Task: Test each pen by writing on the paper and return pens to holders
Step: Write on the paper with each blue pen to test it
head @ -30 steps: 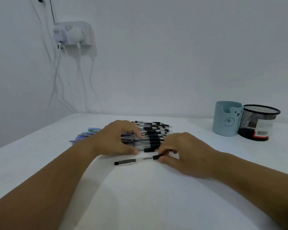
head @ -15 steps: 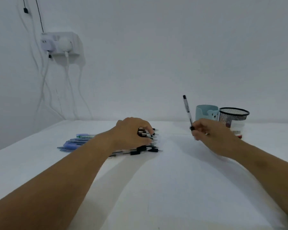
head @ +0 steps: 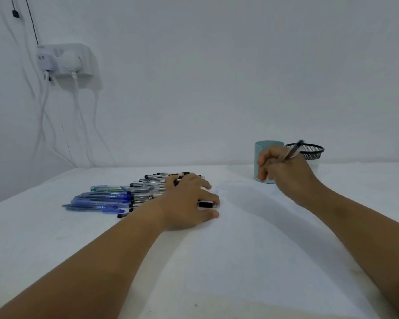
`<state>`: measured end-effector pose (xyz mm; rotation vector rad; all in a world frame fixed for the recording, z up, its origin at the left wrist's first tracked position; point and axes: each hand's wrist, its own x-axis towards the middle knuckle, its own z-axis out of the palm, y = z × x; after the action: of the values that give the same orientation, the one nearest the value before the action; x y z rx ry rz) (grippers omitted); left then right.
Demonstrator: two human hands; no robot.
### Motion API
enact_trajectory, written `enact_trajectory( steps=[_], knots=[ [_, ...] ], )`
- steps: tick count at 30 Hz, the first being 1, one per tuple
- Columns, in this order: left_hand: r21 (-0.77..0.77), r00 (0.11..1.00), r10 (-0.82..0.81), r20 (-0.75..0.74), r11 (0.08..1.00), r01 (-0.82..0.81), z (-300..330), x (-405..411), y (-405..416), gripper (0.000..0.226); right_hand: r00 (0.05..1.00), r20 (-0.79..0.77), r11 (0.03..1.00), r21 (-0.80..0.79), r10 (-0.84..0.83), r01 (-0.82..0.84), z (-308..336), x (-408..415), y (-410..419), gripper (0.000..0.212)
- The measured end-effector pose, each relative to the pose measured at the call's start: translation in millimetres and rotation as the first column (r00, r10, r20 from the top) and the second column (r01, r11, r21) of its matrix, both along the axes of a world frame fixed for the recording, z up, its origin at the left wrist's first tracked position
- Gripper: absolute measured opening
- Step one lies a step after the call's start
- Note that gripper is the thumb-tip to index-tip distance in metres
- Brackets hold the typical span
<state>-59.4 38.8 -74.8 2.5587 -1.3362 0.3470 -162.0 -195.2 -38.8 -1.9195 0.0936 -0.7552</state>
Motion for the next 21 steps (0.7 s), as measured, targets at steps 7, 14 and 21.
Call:
enact_trajectory(
  steps=[7,14,21],
  knots=[
    [-0.158,0.999,0.0,0.049,0.987,0.008,-5.4,1.3,-1.5,0.01,0.848,-0.448,0.648,-0.741,-0.282,-0.176,-17.3,-1.8,-9.5,0.03],
    [-0.22,0.994,0.068,0.081,0.974,-0.049,-5.6,6.2,5.7,0.008,0.841,-0.494,0.68,-0.695,-0.219,-0.232,-15.3,3.2,-11.4,0.024],
    [-0.219,0.999,0.024,0.023,0.976,-0.018,-8.4,11.7,3.4,0.022,0.855,-0.464,0.645,-0.732,-0.233,-0.222,-14.6,4.7,-11.2,0.022]
  ],
)
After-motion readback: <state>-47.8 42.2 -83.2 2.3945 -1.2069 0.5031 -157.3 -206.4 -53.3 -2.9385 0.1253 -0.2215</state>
